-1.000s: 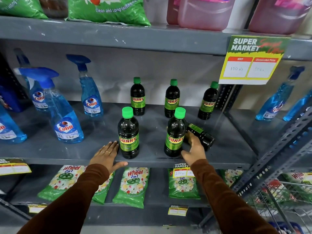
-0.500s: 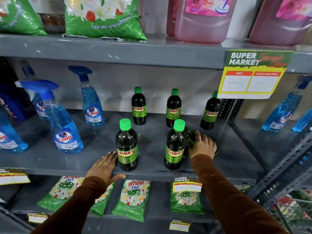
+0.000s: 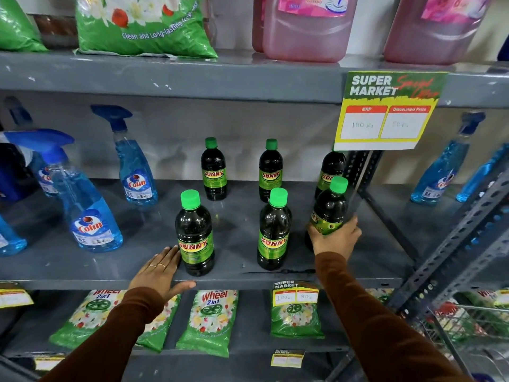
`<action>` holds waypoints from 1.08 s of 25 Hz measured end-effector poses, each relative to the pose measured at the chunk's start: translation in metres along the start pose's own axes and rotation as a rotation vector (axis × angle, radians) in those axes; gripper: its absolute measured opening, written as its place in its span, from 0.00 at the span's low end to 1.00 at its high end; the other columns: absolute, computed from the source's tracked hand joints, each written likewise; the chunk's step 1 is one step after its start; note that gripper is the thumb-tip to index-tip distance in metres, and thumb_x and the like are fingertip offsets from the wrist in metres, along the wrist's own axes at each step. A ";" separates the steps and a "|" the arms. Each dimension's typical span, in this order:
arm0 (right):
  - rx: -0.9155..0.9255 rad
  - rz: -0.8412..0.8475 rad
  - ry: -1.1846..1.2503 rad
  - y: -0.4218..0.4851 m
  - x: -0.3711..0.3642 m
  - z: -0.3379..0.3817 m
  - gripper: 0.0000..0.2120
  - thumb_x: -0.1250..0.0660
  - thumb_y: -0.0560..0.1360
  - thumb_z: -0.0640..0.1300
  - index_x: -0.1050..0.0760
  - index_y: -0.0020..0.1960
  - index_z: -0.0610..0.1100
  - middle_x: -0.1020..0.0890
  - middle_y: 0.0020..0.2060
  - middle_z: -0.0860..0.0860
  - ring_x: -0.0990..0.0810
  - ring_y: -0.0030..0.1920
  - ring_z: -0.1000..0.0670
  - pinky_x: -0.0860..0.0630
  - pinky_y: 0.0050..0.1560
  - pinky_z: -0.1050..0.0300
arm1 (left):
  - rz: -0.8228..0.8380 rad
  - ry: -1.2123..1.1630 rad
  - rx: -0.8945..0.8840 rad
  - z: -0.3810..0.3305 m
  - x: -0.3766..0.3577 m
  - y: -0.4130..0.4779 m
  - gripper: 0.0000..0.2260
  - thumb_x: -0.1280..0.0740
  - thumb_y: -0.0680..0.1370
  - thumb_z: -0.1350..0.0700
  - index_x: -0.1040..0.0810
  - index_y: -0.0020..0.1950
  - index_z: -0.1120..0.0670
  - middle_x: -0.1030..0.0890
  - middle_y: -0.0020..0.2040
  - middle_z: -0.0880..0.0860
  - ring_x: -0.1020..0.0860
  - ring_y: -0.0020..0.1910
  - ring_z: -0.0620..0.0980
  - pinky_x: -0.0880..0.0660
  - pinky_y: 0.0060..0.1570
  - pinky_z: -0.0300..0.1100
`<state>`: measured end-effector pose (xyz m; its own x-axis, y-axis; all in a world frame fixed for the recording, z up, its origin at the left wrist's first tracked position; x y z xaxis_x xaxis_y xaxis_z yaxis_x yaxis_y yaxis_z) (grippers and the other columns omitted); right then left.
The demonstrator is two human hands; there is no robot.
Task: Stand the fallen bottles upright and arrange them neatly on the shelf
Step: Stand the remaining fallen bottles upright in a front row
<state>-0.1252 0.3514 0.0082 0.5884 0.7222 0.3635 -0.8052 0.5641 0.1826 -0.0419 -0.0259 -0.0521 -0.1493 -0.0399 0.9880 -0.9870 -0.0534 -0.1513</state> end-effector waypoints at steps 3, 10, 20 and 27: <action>0.017 0.034 0.147 -0.006 -0.002 -0.003 0.49 0.26 0.62 0.36 0.53 0.73 0.43 0.39 0.70 0.39 0.37 0.69 0.41 0.41 0.68 0.54 | 0.014 0.003 0.002 -0.001 0.001 -0.001 0.66 0.77 0.43 0.23 0.57 0.74 0.57 0.53 0.77 0.56 0.53 0.76 0.50 0.56 0.74 0.43; -0.016 -0.045 -0.043 -0.003 -0.002 0.001 0.52 0.21 0.57 0.44 0.49 0.71 0.36 0.35 0.65 0.34 0.37 0.65 0.36 0.39 0.68 0.43 | 0.019 -0.014 0.001 -0.003 0.004 -0.003 0.66 0.76 0.43 0.22 0.56 0.74 0.57 0.53 0.77 0.56 0.52 0.76 0.51 0.55 0.75 0.44; -0.031 0.050 0.038 -0.001 -0.001 -0.024 0.30 0.23 0.60 0.44 0.30 0.59 0.41 0.23 0.56 0.42 0.23 0.56 0.42 0.28 0.59 0.49 | 0.019 -0.011 0.001 -0.002 0.002 -0.002 0.66 0.76 0.44 0.22 0.56 0.74 0.57 0.52 0.77 0.56 0.52 0.76 0.51 0.55 0.74 0.44; 0.003 0.032 0.009 -0.009 0.030 -0.036 0.31 0.24 0.61 0.43 0.30 0.61 0.40 0.22 0.57 0.40 0.24 0.58 0.41 0.29 0.61 0.49 | 0.005 0.001 -0.003 -0.004 0.001 -0.003 0.66 0.77 0.43 0.22 0.56 0.74 0.57 0.52 0.77 0.56 0.52 0.76 0.51 0.54 0.75 0.45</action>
<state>-0.0980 0.3820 -0.0155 0.5633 0.7432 0.3610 -0.8236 0.5398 0.1738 -0.0396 -0.0216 -0.0505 -0.1546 -0.0390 0.9872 -0.9864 -0.0505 -0.1565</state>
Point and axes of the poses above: each hand's wrist, its own y-axis towards the middle knuckle, its own x-axis out of the back of the hand, z = x × y, the point moved 7 cm from there along y, towards the middle knuckle
